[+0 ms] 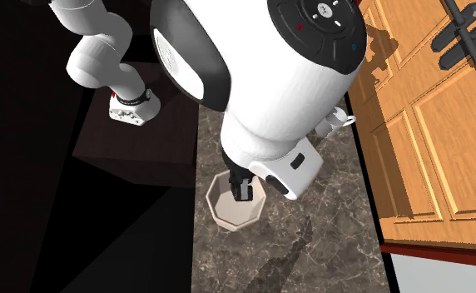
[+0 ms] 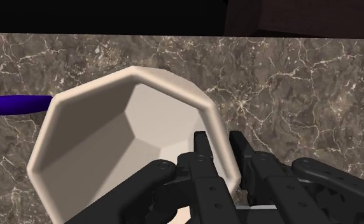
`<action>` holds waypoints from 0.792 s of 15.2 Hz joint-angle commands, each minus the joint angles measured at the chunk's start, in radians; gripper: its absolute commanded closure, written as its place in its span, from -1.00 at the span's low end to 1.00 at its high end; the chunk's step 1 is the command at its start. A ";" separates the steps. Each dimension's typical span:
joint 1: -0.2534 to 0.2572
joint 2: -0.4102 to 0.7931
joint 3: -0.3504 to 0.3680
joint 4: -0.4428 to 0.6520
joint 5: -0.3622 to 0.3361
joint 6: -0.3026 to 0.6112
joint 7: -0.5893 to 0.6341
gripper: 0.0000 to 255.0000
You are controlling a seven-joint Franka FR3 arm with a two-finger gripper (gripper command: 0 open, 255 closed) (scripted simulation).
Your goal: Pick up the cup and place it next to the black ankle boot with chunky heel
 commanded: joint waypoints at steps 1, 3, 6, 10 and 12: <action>-0.005 0.008 -0.002 0.039 0.003 -0.031 -0.007 1.00; -0.010 0.019 -0.003 0.080 0.008 -0.062 -0.013 1.00; -0.019 0.039 -0.005 0.147 0.017 -0.110 -0.024 1.00; -0.037 0.073 -0.009 0.250 0.033 -0.180 -0.039 1.00; -0.047 0.091 -0.010 0.298 0.042 -0.212 -0.046 1.00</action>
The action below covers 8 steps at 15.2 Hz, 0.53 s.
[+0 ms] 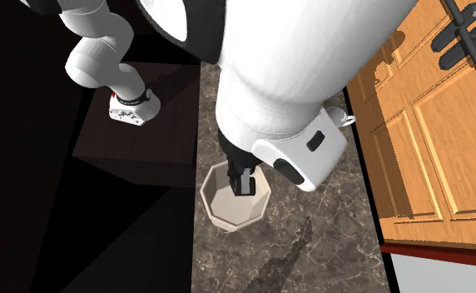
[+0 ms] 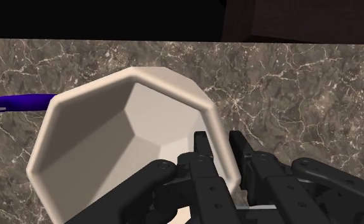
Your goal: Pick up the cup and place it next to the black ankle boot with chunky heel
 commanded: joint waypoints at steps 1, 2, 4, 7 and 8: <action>0.028 -0.039 0.005 -0.037 -0.018 0.000 0.025 1.00; 0.057 -0.080 0.012 -0.089 -0.037 0.012 0.053 1.00; 0.107 -0.155 0.030 -0.179 -0.069 0.029 0.111 1.00; 0.166 -0.254 0.066 -0.290 -0.107 0.042 0.200 1.00; 0.183 -0.283 0.080 -0.322 -0.117 0.044 0.230 1.00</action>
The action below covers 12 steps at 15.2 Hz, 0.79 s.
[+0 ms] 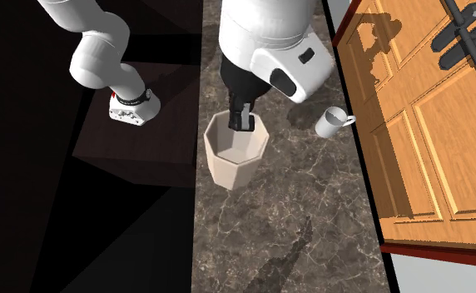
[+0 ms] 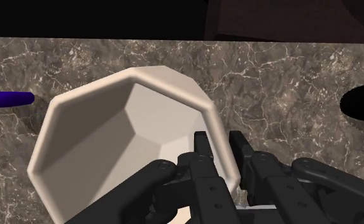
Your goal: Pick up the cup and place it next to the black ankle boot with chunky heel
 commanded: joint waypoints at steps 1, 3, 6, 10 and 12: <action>0.038 -0.075 0.029 -0.082 -0.026 0.008 0.066 1.00; 0.064 -0.126 0.060 -0.136 -0.038 0.008 0.124 1.00; 0.099 -0.192 0.108 -0.205 -0.046 0.005 0.209 1.00; 0.140 -0.261 0.173 -0.277 -0.041 -0.002 0.319 1.00; 0.159 -0.288 0.206 -0.305 -0.033 -0.006 0.373 1.00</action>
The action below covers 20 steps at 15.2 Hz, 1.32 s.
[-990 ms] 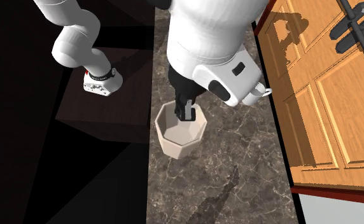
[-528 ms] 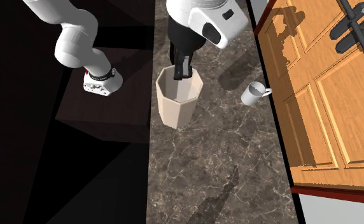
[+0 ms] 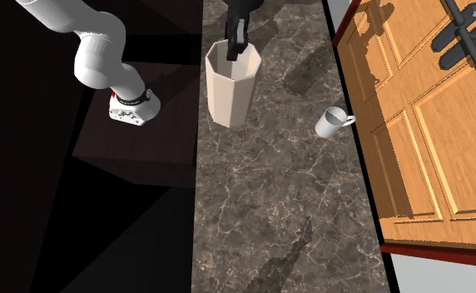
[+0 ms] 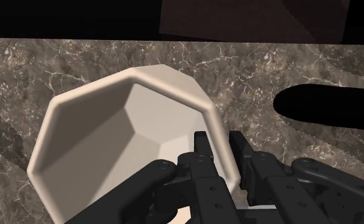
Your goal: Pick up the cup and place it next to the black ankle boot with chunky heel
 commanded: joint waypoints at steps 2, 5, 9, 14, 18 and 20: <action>0.028 -0.037 0.049 -0.036 0.014 -0.008 0.081 1.00; 0.055 -0.062 0.099 -0.062 0.034 -0.013 0.160 1.00; 0.091 -0.081 0.164 -0.081 0.067 -0.019 0.264 1.00; 0.135 -0.079 0.245 -0.081 0.112 -0.024 0.392 1.00; 0.171 -0.059 0.310 -0.060 0.147 -0.025 0.494 1.00; 0.189 -0.042 0.341 -0.043 0.163 -0.024 0.545 1.00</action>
